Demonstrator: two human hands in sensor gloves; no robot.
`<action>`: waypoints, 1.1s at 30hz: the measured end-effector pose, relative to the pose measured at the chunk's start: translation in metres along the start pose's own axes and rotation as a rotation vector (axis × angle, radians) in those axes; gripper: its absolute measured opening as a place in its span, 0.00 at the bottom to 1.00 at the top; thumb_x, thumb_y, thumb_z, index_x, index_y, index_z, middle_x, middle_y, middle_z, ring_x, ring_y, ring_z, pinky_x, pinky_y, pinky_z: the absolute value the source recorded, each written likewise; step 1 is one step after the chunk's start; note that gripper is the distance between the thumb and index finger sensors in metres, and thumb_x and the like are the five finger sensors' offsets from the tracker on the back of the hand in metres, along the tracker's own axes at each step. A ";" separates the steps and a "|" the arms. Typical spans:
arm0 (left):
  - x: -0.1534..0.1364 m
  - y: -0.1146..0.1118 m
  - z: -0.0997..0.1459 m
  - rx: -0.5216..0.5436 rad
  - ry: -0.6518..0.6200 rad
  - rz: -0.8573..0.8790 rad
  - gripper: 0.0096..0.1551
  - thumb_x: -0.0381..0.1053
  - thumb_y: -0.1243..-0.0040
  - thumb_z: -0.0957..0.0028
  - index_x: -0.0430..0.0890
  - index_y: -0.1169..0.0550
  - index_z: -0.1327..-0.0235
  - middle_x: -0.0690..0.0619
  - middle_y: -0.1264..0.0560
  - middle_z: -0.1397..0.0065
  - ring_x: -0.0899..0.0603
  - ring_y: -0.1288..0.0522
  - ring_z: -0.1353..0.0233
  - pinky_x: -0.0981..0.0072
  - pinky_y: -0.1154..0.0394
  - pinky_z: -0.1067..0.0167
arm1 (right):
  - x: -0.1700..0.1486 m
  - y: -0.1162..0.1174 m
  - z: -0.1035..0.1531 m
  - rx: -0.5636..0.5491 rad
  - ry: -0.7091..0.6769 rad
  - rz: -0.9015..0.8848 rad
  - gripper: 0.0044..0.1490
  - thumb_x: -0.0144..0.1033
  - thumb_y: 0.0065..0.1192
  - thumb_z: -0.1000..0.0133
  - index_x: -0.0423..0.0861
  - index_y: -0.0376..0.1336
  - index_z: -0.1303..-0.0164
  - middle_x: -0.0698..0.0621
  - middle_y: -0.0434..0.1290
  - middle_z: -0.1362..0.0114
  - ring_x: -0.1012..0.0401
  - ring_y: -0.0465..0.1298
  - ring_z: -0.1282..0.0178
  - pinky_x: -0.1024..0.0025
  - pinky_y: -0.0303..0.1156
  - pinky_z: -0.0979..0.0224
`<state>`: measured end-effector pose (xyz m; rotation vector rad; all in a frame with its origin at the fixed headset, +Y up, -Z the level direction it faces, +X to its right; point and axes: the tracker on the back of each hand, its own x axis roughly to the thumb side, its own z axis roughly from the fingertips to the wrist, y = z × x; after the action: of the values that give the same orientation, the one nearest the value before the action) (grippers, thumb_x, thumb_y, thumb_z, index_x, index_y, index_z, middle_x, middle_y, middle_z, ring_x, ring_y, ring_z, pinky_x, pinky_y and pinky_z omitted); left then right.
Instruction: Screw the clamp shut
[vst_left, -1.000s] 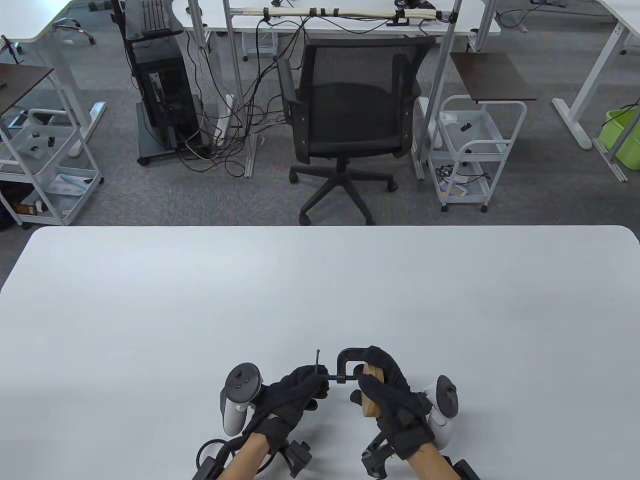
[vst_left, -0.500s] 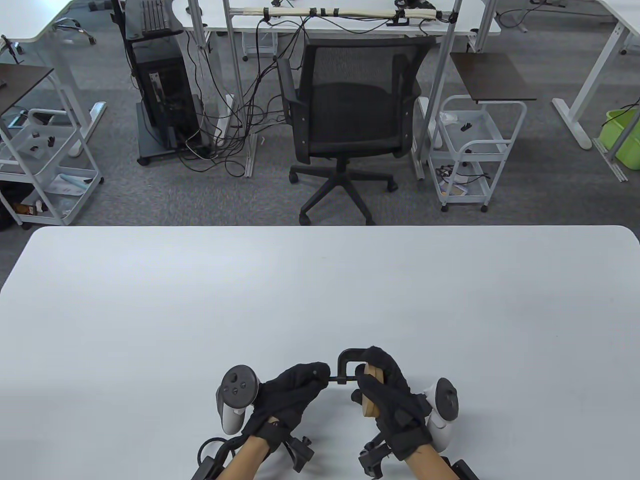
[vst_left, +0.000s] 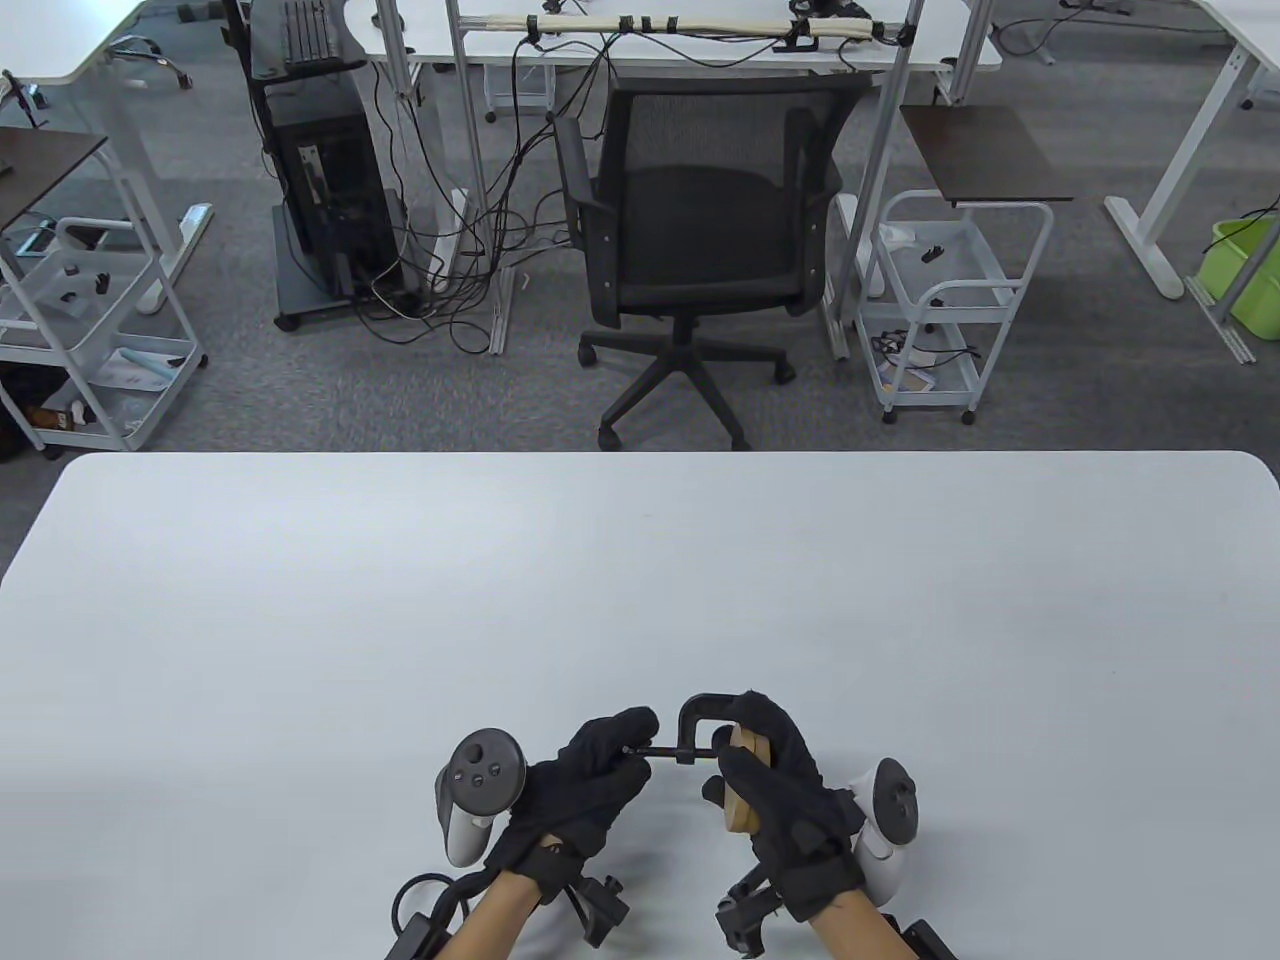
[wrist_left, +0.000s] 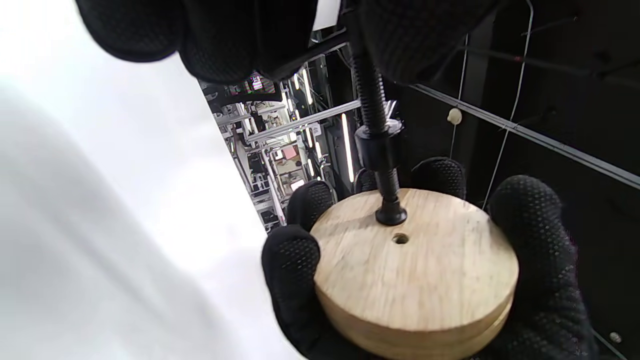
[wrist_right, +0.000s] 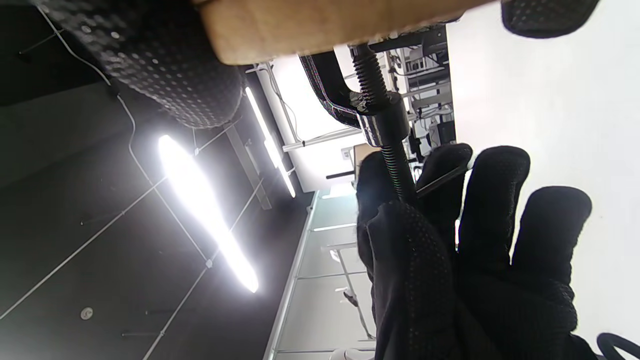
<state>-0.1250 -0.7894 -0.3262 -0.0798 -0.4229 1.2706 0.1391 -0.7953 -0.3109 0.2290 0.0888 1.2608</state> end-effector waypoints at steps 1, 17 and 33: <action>0.000 0.000 0.001 0.004 0.015 -0.003 0.39 0.56 0.37 0.45 0.50 0.36 0.20 0.37 0.38 0.21 0.27 0.36 0.26 0.34 0.32 0.37 | 0.000 -0.001 0.001 -0.009 0.000 0.005 0.45 0.56 0.74 0.44 0.51 0.56 0.23 0.58 0.51 0.16 0.34 0.52 0.24 0.29 0.62 0.38; -0.018 0.003 0.004 -0.022 0.202 0.087 0.42 0.72 0.49 0.42 0.36 0.16 0.45 0.37 0.24 0.33 0.28 0.26 0.36 0.38 0.27 0.43 | 0.001 0.000 0.003 -0.007 0.001 -0.010 0.44 0.56 0.74 0.44 0.52 0.56 0.23 0.57 0.51 0.16 0.34 0.52 0.24 0.29 0.63 0.38; -0.017 0.001 0.002 -0.044 0.110 0.188 0.43 0.67 0.47 0.40 0.39 0.33 0.24 0.38 0.33 0.24 0.29 0.32 0.28 0.35 0.30 0.38 | 0.007 0.005 0.002 0.035 -0.036 0.024 0.44 0.55 0.75 0.45 0.51 0.56 0.24 0.57 0.52 0.16 0.34 0.52 0.24 0.29 0.63 0.38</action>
<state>-0.1303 -0.8051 -0.3293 -0.2297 -0.3544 1.4344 0.1372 -0.7880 -0.3079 0.2832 0.0775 1.2796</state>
